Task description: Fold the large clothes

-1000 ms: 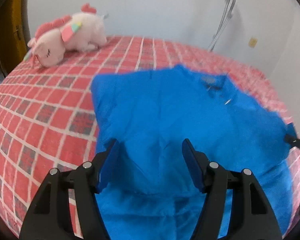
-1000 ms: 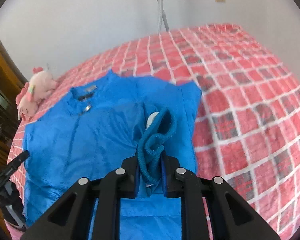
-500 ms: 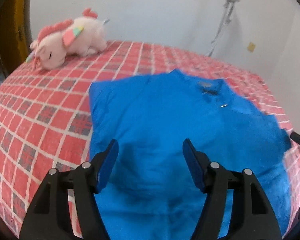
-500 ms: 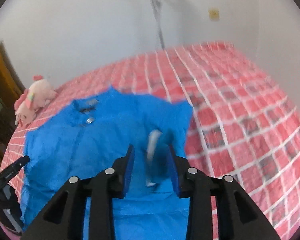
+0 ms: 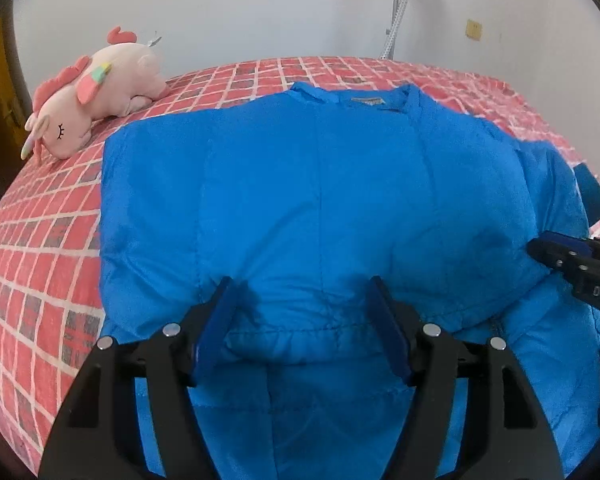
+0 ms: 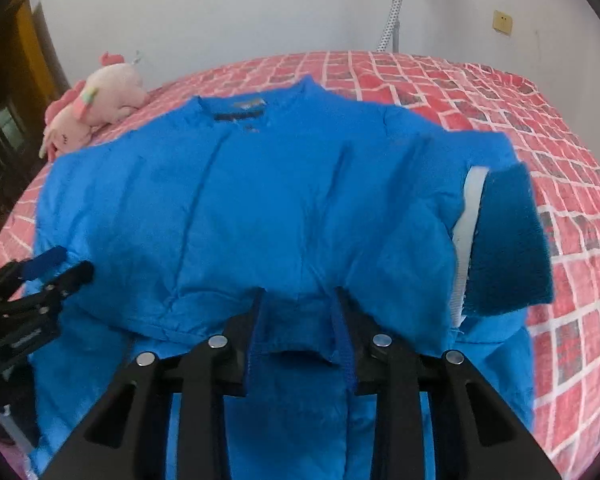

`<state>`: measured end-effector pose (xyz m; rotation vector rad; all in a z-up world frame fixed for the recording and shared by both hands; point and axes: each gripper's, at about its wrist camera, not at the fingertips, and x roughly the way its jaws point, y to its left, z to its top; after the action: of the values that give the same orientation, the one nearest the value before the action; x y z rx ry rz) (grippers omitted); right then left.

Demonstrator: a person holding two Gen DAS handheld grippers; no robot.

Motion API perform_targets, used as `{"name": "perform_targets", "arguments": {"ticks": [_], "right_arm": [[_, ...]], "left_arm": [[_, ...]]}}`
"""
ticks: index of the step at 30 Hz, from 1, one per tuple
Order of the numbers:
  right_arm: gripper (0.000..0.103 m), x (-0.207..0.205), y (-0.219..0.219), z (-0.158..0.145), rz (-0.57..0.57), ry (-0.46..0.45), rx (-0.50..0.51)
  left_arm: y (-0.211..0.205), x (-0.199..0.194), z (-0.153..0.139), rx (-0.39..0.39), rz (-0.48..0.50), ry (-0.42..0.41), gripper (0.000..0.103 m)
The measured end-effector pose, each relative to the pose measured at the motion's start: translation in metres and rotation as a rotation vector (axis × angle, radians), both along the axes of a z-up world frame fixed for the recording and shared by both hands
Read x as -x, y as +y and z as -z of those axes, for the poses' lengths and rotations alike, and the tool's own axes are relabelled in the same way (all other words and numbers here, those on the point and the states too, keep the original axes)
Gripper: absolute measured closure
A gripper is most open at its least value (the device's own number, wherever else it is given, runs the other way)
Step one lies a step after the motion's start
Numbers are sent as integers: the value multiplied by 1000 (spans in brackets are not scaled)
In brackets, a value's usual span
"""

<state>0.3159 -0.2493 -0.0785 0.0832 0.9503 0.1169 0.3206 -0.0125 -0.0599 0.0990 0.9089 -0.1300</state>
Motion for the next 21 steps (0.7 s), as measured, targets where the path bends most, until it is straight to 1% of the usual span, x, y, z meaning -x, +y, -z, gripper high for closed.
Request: {"name": "perform_targets", "arguments": {"ticks": [3,7,8,9,11,13,14,16,18,21], "right_arm": [[72,3,3,0,4,1,10],[71,4,-7,-9,3,5,-57],[70,3,-11,-15,4,-5,-80],[70,5,-16,-24,8,-36,-97],[62,6,-21,-42,25,-99,-68],[62,1,-26,-50,48,-130,-41],[62,-5,-29,-53,52,-140,-43],[62,-17,-31,-53,55,-142,-41],[62,-32,-30,-47,47,-129,-11],[62,-47,-32,-30,47,-101,-3]], "left_arm": [[1,1,2,-3,3,0,36],[5,2,-4,27,-2,-1,37],[6,3,-9,35,-4,-1,37],[7,3,-16,56,-2,-7,37],[12,1,-33,100,1,-34,35],[15,-9,-41,105,-19,-38,34],[16,-17,-43,104,-32,-37,34],[16,-34,-41,93,-56,-31,34],[19,-51,-39,82,-82,-36,34],[20,-69,-24,62,-100,-12,34]]}}
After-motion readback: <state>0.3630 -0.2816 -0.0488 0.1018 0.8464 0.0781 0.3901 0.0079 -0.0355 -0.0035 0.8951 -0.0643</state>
